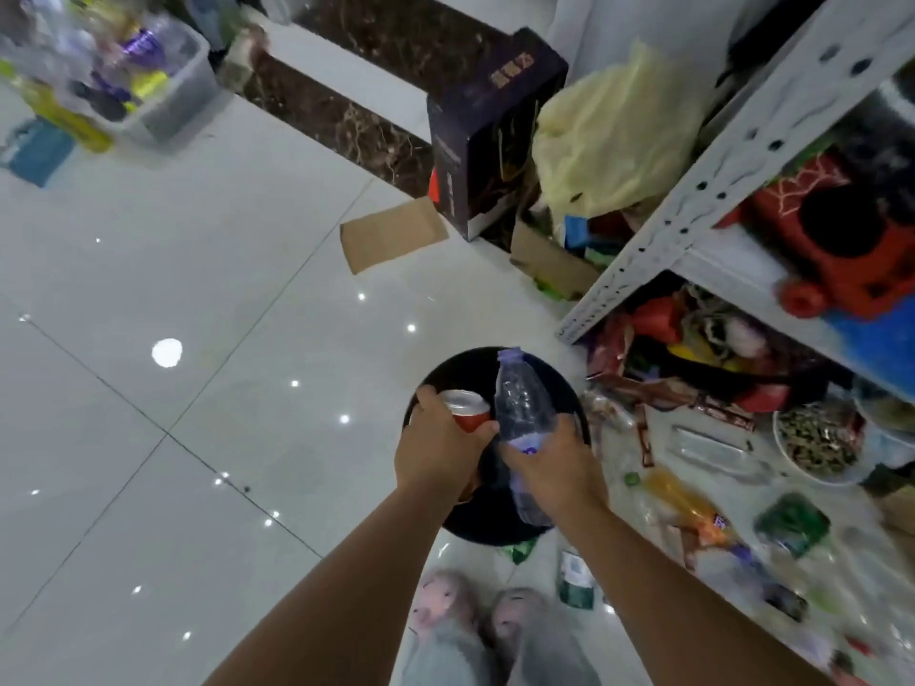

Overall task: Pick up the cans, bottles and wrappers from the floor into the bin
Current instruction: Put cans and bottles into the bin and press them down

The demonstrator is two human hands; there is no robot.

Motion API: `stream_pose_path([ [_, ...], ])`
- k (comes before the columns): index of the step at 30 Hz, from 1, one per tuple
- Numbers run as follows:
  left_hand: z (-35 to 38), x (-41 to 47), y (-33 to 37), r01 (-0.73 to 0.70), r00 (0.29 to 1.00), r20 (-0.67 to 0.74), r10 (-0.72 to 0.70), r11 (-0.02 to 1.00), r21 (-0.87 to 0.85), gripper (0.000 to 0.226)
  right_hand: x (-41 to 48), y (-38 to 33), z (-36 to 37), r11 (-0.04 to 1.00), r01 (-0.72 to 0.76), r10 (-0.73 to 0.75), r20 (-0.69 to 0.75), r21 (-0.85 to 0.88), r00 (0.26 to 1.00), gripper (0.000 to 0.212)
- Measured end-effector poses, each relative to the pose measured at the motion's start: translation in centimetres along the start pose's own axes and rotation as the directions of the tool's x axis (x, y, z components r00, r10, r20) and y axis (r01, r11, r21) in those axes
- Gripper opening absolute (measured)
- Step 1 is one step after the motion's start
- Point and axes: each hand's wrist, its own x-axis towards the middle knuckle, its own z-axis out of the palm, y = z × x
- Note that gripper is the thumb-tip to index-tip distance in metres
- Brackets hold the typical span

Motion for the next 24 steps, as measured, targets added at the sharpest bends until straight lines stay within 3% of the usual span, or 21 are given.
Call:
stream_pose_path([
  [5,10.0,8.8,-6.5,0.088,0.992,0.085,-0.091,0.996,0.034,0.068,8.6,5.2,9.3,0.982,-0.164,0.154,0.105,0.089,0.982,0.079],
  [9,16.1,13.6,-10.6,0.215,0.971,0.089,-0.221,0.974,0.072,0.080,13.9,7.2,14.6,0.951,-0.296,0.278,0.173,0.089,0.945,0.087],
  [15,21.4,18.3,-14.2,0.345,0.935,0.080,-0.346,0.938,0.022,0.083,19.7,8.1,19.6,0.937,-0.348,0.344,0.161,-0.004,0.925,0.101],
  [20,21.9,18.8,-15.0,0.339,0.941,0.044,-0.337,0.940,-0.041,0.082,20.3,8.3,20.8,0.964,-0.265,0.266,0.116,-0.029,0.957,0.092],
  [24,19.9,16.7,-13.8,0.205,0.975,0.060,-0.215,0.968,0.142,0.101,17.3,8.0,18.7,0.980,-0.066,0.092,0.134,-0.186,0.987,0.096],
])
